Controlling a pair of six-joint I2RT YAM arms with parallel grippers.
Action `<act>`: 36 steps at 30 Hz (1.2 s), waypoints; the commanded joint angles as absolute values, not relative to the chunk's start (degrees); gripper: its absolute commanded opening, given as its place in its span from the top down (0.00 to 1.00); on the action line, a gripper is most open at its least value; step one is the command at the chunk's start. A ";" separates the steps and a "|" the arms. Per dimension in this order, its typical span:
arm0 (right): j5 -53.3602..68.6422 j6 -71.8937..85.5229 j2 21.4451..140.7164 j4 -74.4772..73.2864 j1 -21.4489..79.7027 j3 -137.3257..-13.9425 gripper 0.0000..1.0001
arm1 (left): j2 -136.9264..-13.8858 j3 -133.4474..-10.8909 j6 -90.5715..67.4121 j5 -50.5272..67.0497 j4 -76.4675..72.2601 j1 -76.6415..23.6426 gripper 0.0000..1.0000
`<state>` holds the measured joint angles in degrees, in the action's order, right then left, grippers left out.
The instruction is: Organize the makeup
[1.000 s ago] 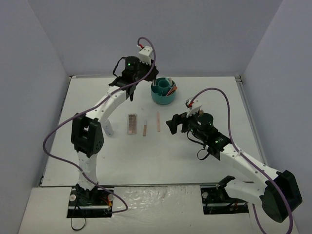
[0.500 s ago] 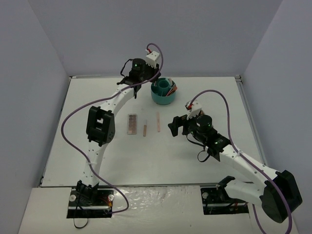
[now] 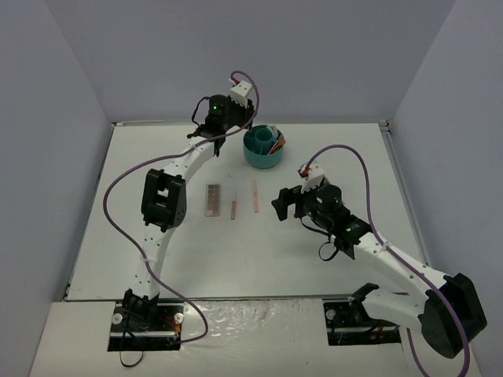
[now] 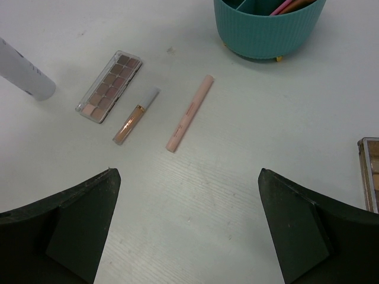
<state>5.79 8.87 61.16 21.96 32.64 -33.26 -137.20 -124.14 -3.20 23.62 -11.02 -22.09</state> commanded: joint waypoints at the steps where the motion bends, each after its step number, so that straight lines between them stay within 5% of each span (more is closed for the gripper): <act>1: 6.33 8.35 61.82 24.89 32.26 -33.91 0.00 | -137.22 -127.37 -4.05 25.15 -20.30 -21.80 0.98; 8: 6.18 8.17 62.45 24.87 32.26 -33.86 0.00 | -138.13 -125.99 -6.36 25.56 -24.01 -21.74 0.96; 27: 6.59 8.00 61.87 24.26 32.26 -34.02 0.00 | -133.83 -121.53 -6.17 23.90 -22.16 -21.80 0.57; 36: 4.68 8.72 59.80 22.70 32.17 -34.40 0.00 | -116.66 -110.31 -11.57 15.46 -13.24 -23.18 0.40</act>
<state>5.95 8.73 62.23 21.18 32.60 -33.26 -133.12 -112.85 -7.49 21.28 -15.00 -22.13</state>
